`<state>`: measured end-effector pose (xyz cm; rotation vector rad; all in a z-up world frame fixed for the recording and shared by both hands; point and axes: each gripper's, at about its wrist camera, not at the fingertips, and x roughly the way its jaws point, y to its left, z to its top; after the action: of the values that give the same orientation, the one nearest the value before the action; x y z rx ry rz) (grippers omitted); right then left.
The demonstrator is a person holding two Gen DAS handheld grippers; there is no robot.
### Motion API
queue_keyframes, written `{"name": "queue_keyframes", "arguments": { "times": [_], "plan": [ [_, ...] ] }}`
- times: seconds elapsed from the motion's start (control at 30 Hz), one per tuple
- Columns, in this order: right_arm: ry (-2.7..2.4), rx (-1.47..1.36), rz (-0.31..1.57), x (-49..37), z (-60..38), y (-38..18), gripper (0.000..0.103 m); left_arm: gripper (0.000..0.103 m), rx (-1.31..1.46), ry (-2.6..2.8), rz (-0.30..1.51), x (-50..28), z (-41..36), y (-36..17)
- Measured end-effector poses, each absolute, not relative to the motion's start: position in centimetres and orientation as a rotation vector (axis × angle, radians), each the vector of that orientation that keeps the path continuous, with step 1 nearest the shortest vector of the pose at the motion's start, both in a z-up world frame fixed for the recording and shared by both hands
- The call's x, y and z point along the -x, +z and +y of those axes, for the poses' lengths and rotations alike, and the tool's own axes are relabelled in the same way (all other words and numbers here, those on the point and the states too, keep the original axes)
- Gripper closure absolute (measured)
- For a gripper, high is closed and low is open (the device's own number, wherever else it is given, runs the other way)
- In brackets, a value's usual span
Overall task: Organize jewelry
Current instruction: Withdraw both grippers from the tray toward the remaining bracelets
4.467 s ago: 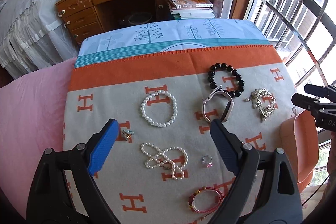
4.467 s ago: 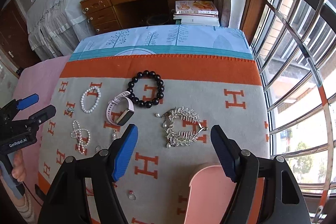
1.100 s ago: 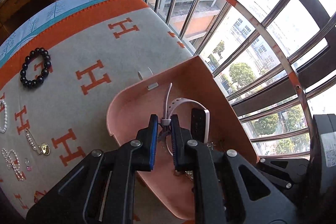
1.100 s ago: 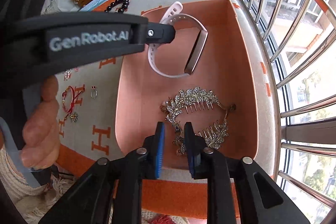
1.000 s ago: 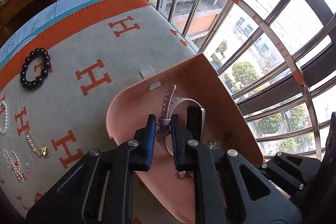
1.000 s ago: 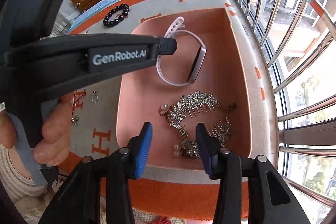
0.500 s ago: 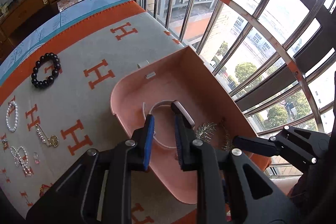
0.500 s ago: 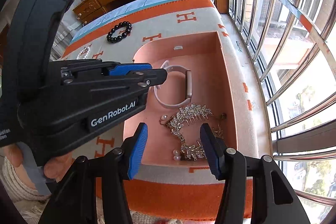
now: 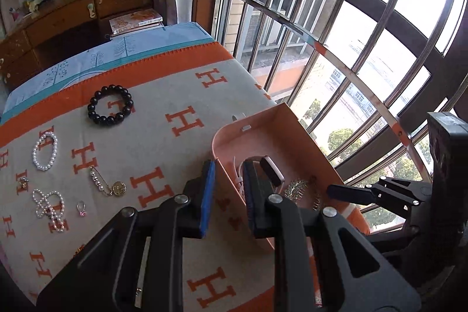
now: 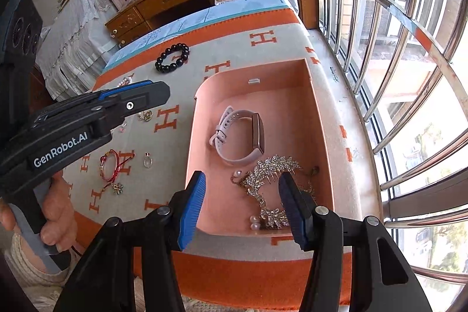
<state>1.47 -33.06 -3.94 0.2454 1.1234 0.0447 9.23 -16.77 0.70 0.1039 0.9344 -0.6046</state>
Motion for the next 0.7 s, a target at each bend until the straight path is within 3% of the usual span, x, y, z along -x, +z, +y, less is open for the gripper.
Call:
{"name": "queue_keyframes", "arguments": {
  "times": [0.3,0.7],
  "plan": [
    [0.085,-0.221,1.110,-2.3,-30.7,-3.5,0.050,0.086,-0.022,-0.553,1.028,-7.8,-10.8,-0.3],
    [0.133,-0.143,1.075,-5.1,-26.8,-0.8,0.050,0.086,-0.066,-0.284,1.014,-7.9,-1.7,1.3]
  ]
}}
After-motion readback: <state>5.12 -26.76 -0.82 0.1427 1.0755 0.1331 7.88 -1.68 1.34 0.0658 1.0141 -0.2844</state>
